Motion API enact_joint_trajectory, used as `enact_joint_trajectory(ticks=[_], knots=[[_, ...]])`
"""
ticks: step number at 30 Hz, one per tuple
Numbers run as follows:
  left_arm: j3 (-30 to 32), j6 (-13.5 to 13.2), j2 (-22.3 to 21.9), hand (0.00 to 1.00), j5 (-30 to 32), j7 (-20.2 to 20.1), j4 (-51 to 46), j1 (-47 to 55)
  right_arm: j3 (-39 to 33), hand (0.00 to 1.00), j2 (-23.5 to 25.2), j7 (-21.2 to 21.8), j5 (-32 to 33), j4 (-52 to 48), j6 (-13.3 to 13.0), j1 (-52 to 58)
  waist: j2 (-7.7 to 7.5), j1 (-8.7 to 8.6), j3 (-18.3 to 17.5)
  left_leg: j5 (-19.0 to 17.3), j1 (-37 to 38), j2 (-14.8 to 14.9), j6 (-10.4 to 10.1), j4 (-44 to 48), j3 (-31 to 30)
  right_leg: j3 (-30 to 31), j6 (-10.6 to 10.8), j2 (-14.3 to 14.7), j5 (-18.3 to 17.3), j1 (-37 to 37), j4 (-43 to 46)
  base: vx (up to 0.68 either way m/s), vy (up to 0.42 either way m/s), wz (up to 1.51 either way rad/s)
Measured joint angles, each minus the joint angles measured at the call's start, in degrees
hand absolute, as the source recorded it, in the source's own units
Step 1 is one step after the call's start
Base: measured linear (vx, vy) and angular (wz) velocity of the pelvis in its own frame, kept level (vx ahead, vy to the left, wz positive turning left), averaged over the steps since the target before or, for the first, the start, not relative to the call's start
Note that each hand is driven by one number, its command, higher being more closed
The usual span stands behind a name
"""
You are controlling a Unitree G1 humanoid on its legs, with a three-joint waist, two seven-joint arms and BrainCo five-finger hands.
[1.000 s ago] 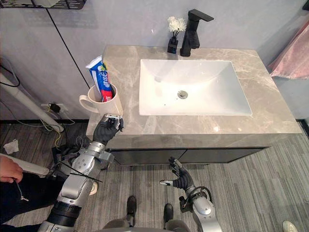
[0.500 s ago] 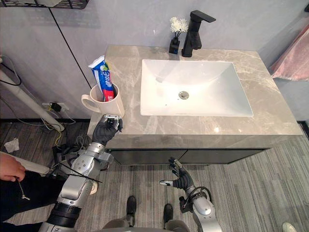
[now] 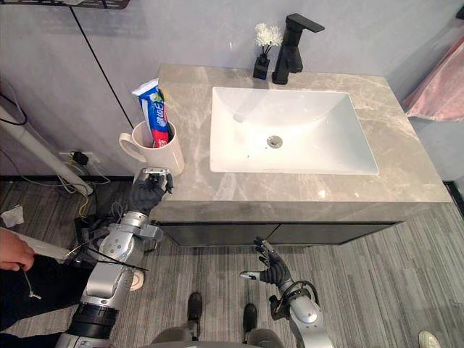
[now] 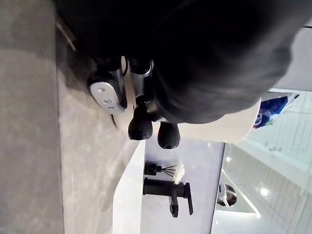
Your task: Organize washtable
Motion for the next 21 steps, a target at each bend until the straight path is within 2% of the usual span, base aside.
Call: enact_joint_trajectory(ticks=[21], knots=[[1.12, -0.07, 0.09, 1.00, 0.01, 1.03, 0.50, -0.57, 0.01, 0.00, 0.02, 0.00, -0.01, 0.00, 0.00, 0.04, -0.01, 0.12, 0.22, -0.01, 0.00, 0.02, -0.01, 0.00, 0.09, 0.05, 0.00, 0.01, 0.00, -0.03, -0.01, 0.00, 0.000, 0.00]])
